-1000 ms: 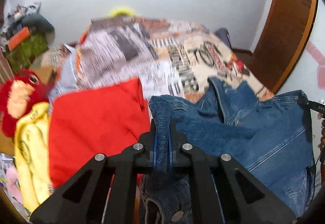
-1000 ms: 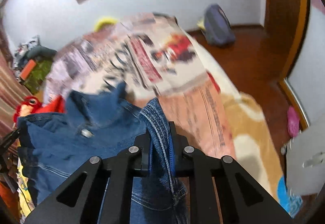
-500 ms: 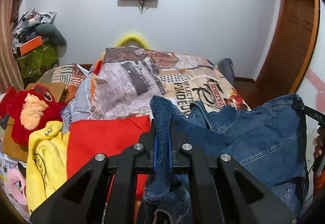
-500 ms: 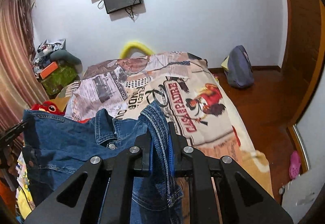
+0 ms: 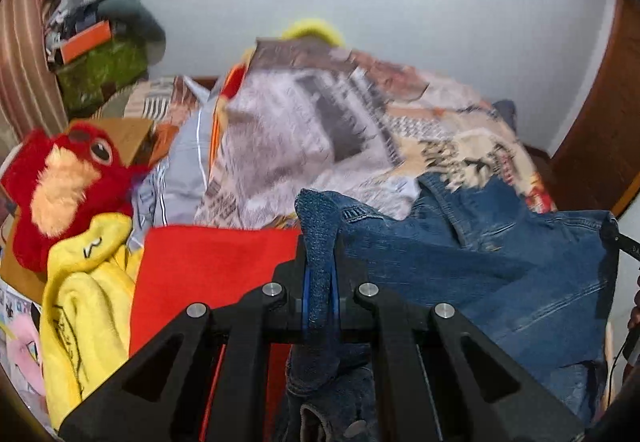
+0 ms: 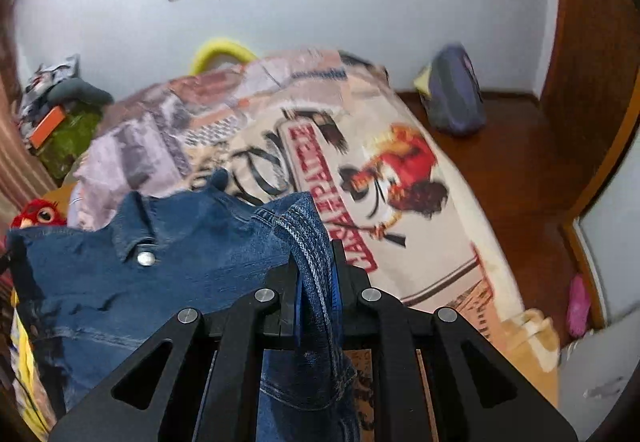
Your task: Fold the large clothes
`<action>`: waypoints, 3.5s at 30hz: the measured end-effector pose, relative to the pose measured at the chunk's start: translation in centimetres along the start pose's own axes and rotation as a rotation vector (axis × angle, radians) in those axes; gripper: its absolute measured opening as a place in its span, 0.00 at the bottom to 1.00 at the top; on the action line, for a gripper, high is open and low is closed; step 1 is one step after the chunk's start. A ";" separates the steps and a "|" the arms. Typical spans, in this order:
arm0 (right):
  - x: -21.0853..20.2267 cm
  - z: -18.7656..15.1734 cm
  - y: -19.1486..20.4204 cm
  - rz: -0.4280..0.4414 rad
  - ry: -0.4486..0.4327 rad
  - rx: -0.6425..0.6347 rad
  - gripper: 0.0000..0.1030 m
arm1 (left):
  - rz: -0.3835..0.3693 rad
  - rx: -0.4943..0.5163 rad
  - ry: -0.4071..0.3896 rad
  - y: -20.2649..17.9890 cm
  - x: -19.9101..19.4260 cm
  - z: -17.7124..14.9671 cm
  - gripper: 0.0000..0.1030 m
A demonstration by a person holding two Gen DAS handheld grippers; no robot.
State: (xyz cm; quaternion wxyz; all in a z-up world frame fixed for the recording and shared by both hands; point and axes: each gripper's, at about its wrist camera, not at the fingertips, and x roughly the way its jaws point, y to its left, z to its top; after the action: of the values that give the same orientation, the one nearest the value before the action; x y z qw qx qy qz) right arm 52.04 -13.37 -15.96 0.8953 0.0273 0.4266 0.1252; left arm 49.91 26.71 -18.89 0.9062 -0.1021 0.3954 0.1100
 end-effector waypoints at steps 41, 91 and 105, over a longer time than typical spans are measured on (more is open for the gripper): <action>-17.4 -6.6 3.7 -0.071 -0.058 -0.241 0.57 | 0.028 0.239 -0.096 -2.8 -17.6 -6.8 0.68; -10.0 -22.3 -1.6 0.155 0.355 0.043 0.11 | -0.227 -0.045 0.436 -0.2 -8.3 -25.6 0.14; -13.8 -13.3 1.5 0.203 0.078 -0.078 0.10 | -0.258 0.085 0.035 -2.4 -16.5 -14.1 0.09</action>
State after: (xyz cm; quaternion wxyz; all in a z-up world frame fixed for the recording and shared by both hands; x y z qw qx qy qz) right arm 33.12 -16.06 -13.73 0.8611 0.0306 0.4510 0.2329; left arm 29.83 18.65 -15.90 0.9093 -0.1154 0.3989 -0.0263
